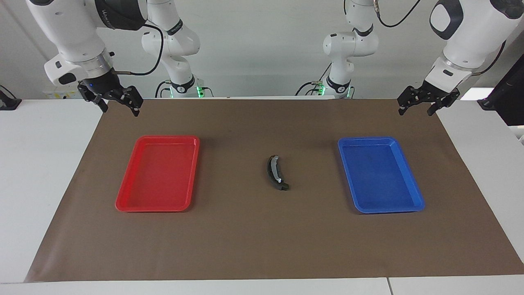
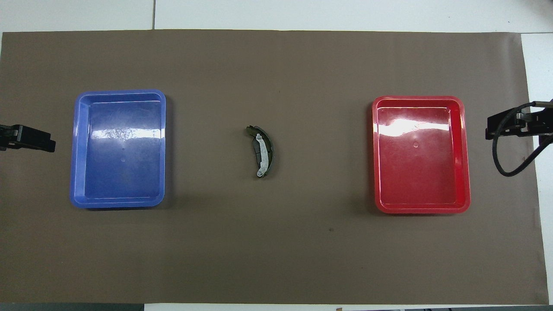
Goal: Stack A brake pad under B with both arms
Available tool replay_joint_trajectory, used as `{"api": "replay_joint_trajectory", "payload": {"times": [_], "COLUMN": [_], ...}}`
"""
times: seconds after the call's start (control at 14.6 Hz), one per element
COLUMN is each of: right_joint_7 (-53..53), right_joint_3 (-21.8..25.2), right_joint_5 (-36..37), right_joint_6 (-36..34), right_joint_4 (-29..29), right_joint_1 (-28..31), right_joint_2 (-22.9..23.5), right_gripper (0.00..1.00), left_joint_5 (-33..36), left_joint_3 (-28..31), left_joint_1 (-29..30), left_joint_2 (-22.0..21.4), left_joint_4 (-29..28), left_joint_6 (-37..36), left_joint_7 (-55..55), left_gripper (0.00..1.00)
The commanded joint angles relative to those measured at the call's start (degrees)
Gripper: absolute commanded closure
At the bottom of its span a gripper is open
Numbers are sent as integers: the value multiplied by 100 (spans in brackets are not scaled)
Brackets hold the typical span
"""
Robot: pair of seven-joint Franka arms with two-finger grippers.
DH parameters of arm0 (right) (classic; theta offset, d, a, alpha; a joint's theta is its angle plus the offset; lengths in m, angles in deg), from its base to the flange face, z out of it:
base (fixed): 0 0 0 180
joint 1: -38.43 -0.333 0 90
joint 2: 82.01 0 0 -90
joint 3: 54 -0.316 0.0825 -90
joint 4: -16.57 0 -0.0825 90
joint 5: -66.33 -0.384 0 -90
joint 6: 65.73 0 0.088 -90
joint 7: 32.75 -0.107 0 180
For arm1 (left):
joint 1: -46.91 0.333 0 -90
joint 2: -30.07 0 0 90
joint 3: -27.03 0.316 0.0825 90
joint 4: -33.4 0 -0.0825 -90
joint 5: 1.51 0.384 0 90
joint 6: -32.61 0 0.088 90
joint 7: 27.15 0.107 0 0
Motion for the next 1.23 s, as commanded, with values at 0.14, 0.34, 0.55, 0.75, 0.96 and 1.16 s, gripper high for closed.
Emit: {"api": "replay_joint_trajectory", "payload": {"times": [0.14,0.34,0.55,0.75,0.96,1.16], "right_joint_7": [108,205,319,302,276,310], "right_joint_3": [-115,-116,-142,-142,-151,-142], "right_joint_5": [-102,-120,-216,-234,-234,-234], "right_joint_6": [-10,-44,-344,-274,-265,-265], "right_joint_4": [-54,33,209,201,192,192], "right_joint_1": [38,38,47,47,47,47], "right_joint_2": [-39,-4,49,49,22,22], "right_gripper": [0,0,0,0,0,0], "left_joint_5": [100,100,100,100,91,100], "left_joint_3": [-15,-15,-15,-15,-15,-6], "left_joint_1": [18,18,18,18,18,18], "left_joint_2": [-48,-48,-48,-48,-48,-48], "left_joint_4": [-57,-57,-57,-57,-57,-57], "left_joint_6": [62,62,62,62,62,62], "left_joint_7": [28,28,28,28,28,28], "left_gripper": [2,2,2,2,2,2]}}
